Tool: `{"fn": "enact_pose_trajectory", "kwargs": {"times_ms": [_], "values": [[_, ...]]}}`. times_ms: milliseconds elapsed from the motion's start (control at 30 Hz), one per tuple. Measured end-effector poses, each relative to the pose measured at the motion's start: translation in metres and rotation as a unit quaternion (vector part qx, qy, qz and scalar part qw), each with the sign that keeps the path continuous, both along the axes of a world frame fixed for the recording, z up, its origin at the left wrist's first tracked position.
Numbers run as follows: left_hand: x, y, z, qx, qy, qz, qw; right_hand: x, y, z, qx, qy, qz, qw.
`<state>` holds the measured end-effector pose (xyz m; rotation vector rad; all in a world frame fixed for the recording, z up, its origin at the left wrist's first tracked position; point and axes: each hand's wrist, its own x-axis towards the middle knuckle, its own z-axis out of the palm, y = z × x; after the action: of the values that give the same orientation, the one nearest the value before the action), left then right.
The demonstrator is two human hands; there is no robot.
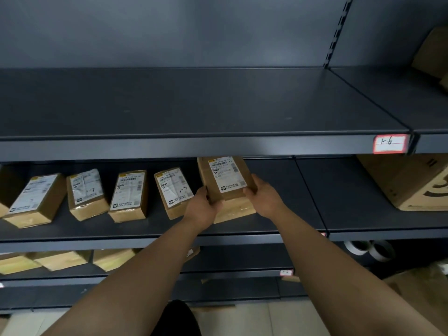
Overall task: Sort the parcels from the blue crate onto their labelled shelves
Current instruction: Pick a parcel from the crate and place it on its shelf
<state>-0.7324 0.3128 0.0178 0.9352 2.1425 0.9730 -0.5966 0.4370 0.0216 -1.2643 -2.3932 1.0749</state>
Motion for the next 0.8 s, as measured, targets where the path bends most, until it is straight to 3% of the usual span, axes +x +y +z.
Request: {"fn": "enact_pose_trajectory", "kwargs": {"times_ms": [267,567,800], "values": [[0.016,-0.024,0.034,-0.051,0.199,-0.042,0.978,0.028,-0.024,0.014,0.184,-0.057,0.017,0.981],[0.064,-0.073,0.088,-0.056,0.392,-0.127,0.910,0.094,-0.079,0.056,0.293,-0.018,0.029,0.955],[0.110,-0.097,0.110,0.021,0.407,-0.232,0.883,0.160,-0.141,0.076,0.313,-0.027,-0.081,0.946]]}}
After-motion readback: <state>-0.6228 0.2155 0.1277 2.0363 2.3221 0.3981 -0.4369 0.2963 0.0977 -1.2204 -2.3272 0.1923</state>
